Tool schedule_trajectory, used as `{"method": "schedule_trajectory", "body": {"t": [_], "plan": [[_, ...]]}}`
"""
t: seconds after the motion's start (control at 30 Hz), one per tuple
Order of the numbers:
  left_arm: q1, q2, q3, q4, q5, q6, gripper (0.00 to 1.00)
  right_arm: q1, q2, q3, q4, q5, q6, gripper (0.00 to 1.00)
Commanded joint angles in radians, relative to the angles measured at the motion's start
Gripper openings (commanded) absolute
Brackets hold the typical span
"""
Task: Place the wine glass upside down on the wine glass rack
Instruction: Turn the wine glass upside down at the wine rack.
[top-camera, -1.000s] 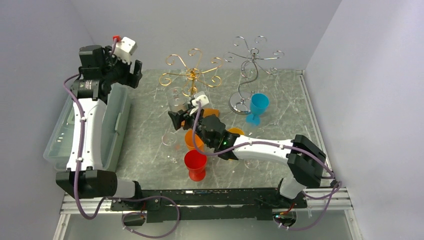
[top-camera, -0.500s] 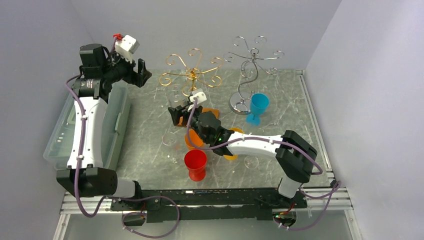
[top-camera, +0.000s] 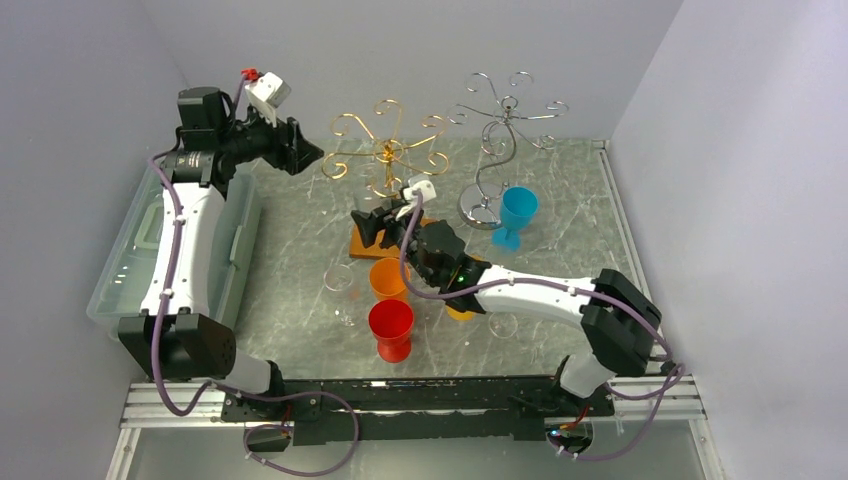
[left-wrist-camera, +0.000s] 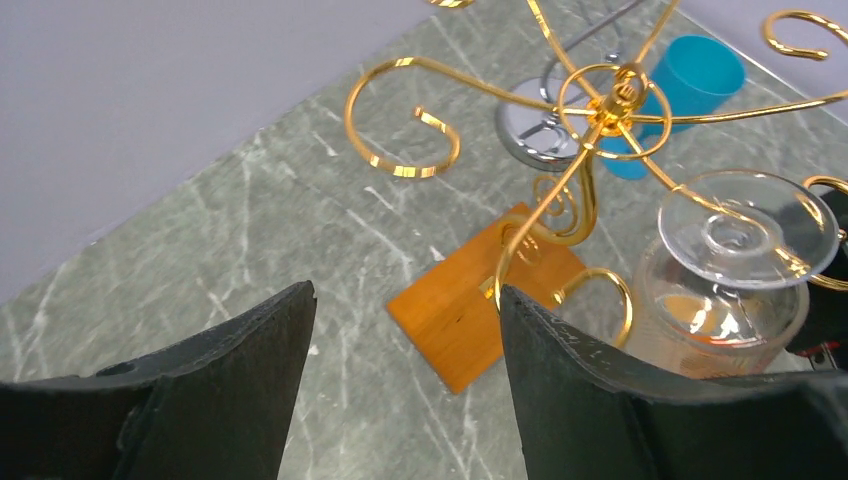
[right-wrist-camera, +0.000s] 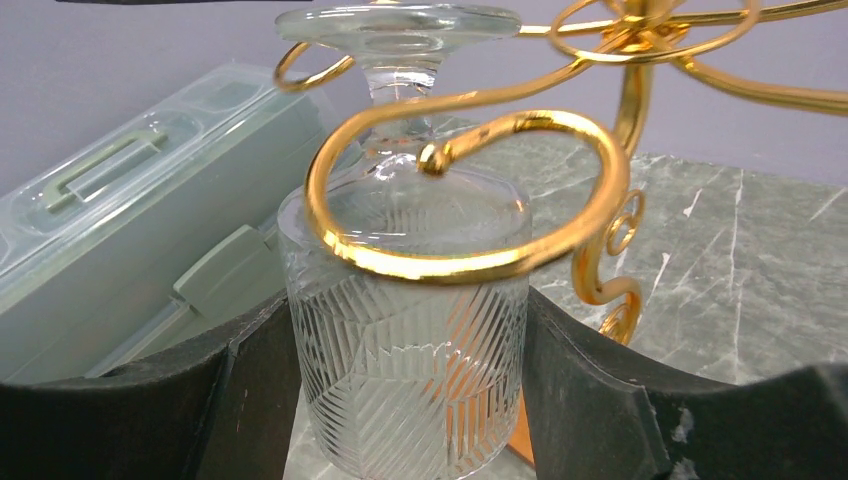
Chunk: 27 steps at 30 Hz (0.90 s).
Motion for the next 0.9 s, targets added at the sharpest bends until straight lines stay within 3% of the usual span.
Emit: {"method": "schedule_trajectory", "body": {"t": [0.0, 0.3, 0.6, 0.87], "plan": [[-0.030, -0.042, -0.020, 0.010, 0.115, -0.001, 0.72, -0.013, -0.101, -0.033, 0.046, -0.001, 0.039, 0.18], [-0.052, -0.129, -0.067, -0.085, 0.133, 0.056, 0.69, -0.022, -0.159, -0.092, -0.006, -0.005, 0.058, 0.17], [-0.052, -0.067, 0.061, 0.032, -0.221, -0.085, 0.81, -0.025, -0.176, -0.097, -0.023, -0.010, 0.061, 0.16], [-0.045, 0.066, 0.128, 0.062, -0.028, -0.273, 0.83, -0.023, -0.190, -0.108, -0.027, -0.005, 0.061, 0.15]]}}
